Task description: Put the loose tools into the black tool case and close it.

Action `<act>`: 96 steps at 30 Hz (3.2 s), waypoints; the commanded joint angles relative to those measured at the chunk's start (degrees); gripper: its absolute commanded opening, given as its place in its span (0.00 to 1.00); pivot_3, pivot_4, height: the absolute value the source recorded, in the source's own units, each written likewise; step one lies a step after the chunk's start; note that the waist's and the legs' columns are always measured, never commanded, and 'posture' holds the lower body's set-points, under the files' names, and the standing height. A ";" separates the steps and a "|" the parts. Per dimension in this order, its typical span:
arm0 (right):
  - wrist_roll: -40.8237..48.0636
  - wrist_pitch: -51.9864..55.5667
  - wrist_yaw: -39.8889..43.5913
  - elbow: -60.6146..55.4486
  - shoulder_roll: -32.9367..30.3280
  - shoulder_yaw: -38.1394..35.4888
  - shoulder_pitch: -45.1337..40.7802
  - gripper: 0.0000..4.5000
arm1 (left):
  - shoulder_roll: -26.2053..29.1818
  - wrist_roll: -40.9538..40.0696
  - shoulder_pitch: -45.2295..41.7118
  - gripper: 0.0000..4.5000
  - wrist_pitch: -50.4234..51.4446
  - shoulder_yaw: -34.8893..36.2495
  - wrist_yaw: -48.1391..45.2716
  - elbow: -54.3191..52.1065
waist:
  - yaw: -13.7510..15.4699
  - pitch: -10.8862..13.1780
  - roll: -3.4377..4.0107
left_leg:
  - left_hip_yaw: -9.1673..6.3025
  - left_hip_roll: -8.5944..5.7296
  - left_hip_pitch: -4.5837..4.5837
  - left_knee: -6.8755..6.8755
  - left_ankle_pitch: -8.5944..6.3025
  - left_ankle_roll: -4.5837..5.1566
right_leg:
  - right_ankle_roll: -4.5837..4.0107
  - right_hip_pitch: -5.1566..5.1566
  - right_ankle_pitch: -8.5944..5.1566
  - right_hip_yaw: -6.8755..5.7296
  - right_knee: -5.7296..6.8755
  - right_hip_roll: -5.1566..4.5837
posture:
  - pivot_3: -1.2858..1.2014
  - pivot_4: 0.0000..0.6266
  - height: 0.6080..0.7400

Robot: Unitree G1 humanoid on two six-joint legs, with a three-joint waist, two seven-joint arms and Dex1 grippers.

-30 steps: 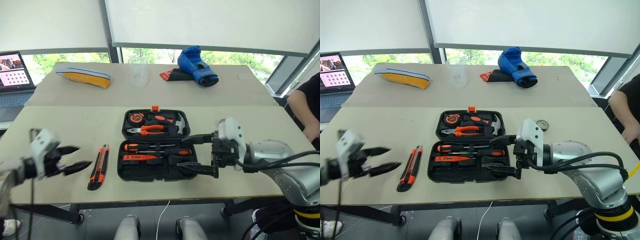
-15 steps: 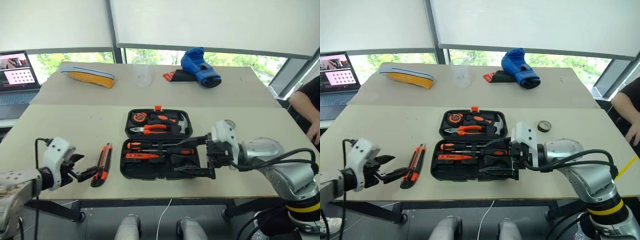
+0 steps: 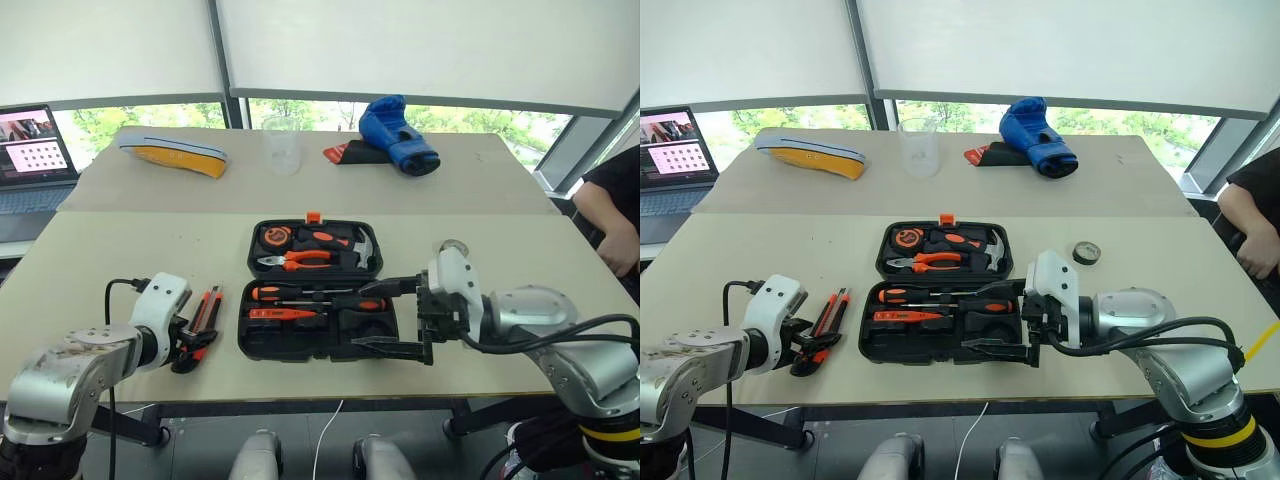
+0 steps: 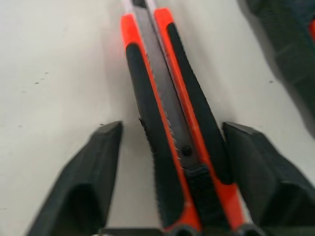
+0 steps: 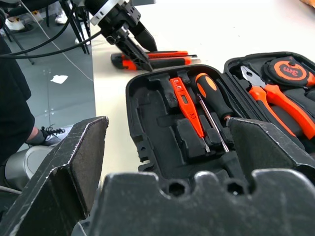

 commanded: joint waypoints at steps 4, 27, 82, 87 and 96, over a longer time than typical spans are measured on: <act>3.38 2.07 -0.75 -3.13 -0.99 -4.13 0.80 1.00 | 5.33 -0.44 -3.22 0.36 -13.06 0.41 -8.53 10.98 | 0.11 -0.12 0.24 | 0.00 -0.01 0.13 -0.04 -0.02 -0.04 | 0.00 -0.10 0.00 -0.05 -0.03 -0.06 | 0.52 0.24 1.00; 4.14 5.25 -11.29 -13.86 -2.14 -9.82 10.37 1.00 | 3.96 12.56 -38.21 0.36 -48.76 -39.86 -63.98 32.06 | 1.40 -0.01 0.04 | 0.02 -0.04 -1.33 0.23 0.20 0.61 | 0.54 -0.64 0.25 -0.04 -0.45 0.06 | 0.52 0.24 1.00; 2.68 4.77 -12.79 -13.53 -2.60 -10.04 12.87 1.00 | -3.14 27.51 -35.44 0.01 -69.42 -45.98 -61.22 39.85 | 1.46 -0.17 0.31 | -0.13 -0.04 -1.06 1.07 0.27 0.73 | 0.35 -0.24 0.18 0.05 0.09 0.08 | 0.52 0.24 1.00; 2.43 4.56 -12.91 -13.75 -2.55 -10.02 13.53 1.00 | -2.91 27.29 -34.59 0.01 -71.35 -45.56 -62.33 40.29 | 1.38 -0.20 0.36 | -0.13 -0.01 -0.47 1.06 -0.02 0.25 | 0.36 0.28 0.17 0.03 0.05 0.05 | 0.52 0.24 1.00; 2.51 4.58 -12.62 -14.11 -2.93 -10.26 14.02 1.00 | -6.00 18.15 -40.27 0.01 -64.14 -38.52 -65.45 41.42 | 1.03 -0.22 0.40 | -0.15 -0.04 -0.63 1.07 0.04 0.35 | 0.35 0.20 0.18 0.03 0.06 0.05 | 0.52 0.24 1.00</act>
